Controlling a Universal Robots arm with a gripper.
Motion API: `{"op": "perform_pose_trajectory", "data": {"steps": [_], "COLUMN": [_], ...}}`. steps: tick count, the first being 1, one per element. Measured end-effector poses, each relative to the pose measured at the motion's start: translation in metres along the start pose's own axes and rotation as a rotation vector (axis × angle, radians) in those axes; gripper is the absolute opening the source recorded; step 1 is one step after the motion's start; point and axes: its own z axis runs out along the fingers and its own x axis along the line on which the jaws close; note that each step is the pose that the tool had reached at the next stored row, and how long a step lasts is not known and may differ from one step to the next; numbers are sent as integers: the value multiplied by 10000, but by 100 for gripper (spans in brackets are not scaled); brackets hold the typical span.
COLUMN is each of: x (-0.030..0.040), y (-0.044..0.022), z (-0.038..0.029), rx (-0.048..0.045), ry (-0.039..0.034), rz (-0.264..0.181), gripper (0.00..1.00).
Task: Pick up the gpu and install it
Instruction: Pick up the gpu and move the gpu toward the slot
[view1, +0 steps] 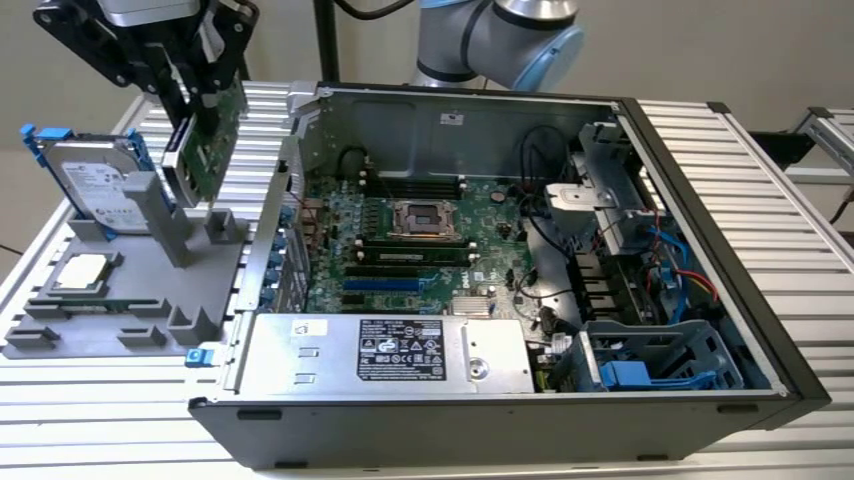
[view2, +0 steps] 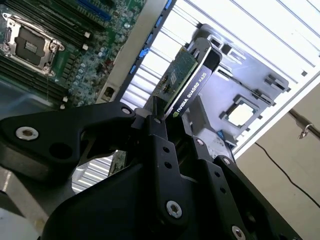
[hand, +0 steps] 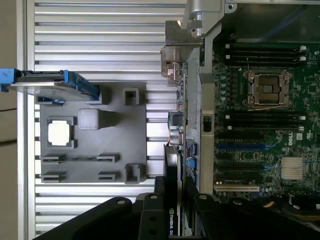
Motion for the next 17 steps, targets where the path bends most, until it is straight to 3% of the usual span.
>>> {"op": "perform_pose_trajectory", "data": {"steps": [17], "x": [-207], "y": [2], "z": [4], "rx": [0], "ry": [0], "rz": [-1], "gripper": [0]}}
